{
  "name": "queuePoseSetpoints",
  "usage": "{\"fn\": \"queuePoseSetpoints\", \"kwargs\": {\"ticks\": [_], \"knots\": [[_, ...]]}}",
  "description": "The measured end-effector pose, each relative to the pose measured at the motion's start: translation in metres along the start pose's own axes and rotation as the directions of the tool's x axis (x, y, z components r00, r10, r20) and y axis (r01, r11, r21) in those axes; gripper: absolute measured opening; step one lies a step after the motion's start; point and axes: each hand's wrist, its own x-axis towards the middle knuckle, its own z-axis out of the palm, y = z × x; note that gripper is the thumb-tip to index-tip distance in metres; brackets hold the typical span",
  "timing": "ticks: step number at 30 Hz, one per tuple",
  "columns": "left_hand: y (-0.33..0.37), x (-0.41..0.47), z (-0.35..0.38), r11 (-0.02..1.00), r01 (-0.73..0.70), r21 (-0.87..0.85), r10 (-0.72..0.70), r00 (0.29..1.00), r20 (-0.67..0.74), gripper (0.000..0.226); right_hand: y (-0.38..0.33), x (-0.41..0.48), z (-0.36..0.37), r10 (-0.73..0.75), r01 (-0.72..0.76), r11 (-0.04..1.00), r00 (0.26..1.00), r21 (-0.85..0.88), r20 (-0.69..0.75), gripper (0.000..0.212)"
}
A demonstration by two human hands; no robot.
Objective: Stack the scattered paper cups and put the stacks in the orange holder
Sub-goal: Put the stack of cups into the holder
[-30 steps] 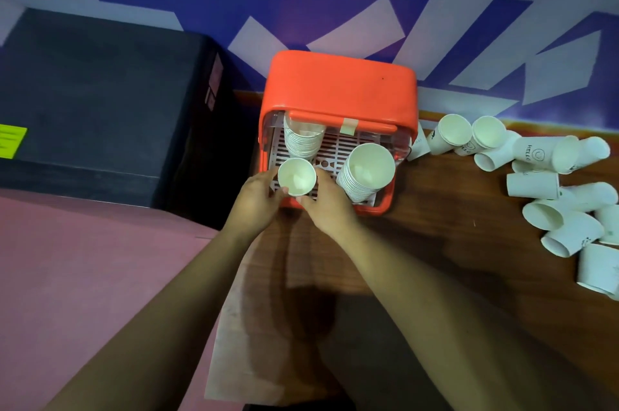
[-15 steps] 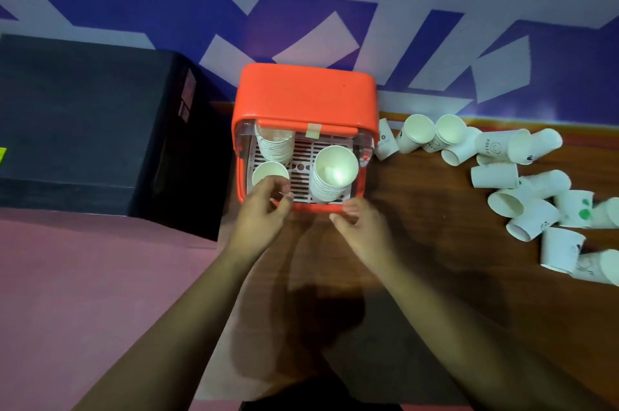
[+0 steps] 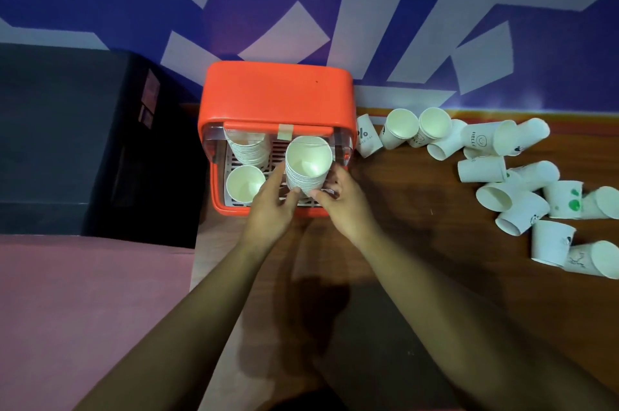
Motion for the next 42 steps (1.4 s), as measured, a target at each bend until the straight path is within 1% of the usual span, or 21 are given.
{"fn": "queuePoseSetpoints", "kwargs": {"ticks": [6, 10, 13, 16, 21, 23, 26, 33, 37, 42], "knots": [[0.013, 0.018, 0.001, 0.998, -0.002, -0.064, -0.001, 0.999, -0.039, 0.045, -0.004, 0.019, 0.002, 0.013, -0.012, 0.998, 1.0, 0.06, -0.023, 0.059], [0.009, 0.022, 0.004, 0.994, 0.014, -0.108, -0.019, 0.999, -0.047, 0.046, -0.002, 0.026, 0.002, 0.016, -0.015, 0.997, 1.0, 0.08, -0.019, 0.06], [0.002, 0.02, 0.007, 0.994, -0.009, -0.113, 0.002, 0.998, -0.064, 0.048, 0.002, 0.025, 0.005, 0.015, -0.014, 0.996, 1.0, 0.087, -0.011, 0.064], [0.0, 0.018, 0.01, 0.992, -0.032, -0.121, 0.022, 0.996, -0.084, 0.048, 0.004, 0.025, 0.006, 0.002, -0.001, 0.995, 1.0, 0.1, -0.005, 0.064], [0.0, 0.018, 0.012, 0.992, -0.016, -0.124, 0.001, 0.993, -0.117, 0.048, 0.007, 0.025, 0.007, -0.006, 0.006, 0.994, 1.0, 0.11, -0.005, 0.064], [0.001, 0.016, 0.013, 0.989, 0.0, -0.151, -0.019, 0.993, -0.12, 0.046, 0.008, 0.022, 0.008, 0.0, 0.002, 0.994, 1.0, 0.106, -0.02, 0.064], [0.003, 0.007, 0.016, 0.974, 0.023, -0.224, -0.052, 0.991, -0.126, 0.045, 0.013, 0.012, 0.01, 0.001, 0.005, 0.989, 0.999, 0.15, -0.038, 0.065], [0.009, 0.003, 0.019, 0.956, 0.013, -0.292, -0.05, 0.991, -0.123, 0.044, 0.015, 0.011, 0.012, -0.012, 0.021, 0.977, 0.999, 0.212, -0.047, 0.063], [0.01, 0.011, 0.019, 0.963, 0.02, -0.27, -0.055, 0.991, -0.124, 0.042, 0.013, 0.018, 0.013, -0.016, 0.029, 0.973, 0.998, 0.228, -0.058, 0.062], [0.013, 0.018, 0.02, 0.966, 0.04, -0.256, -0.076, 0.988, -0.133, 0.047, 0.011, 0.027, 0.017, 0.007, 0.007, 0.977, 0.998, 0.211, -0.067, 0.059]]}}
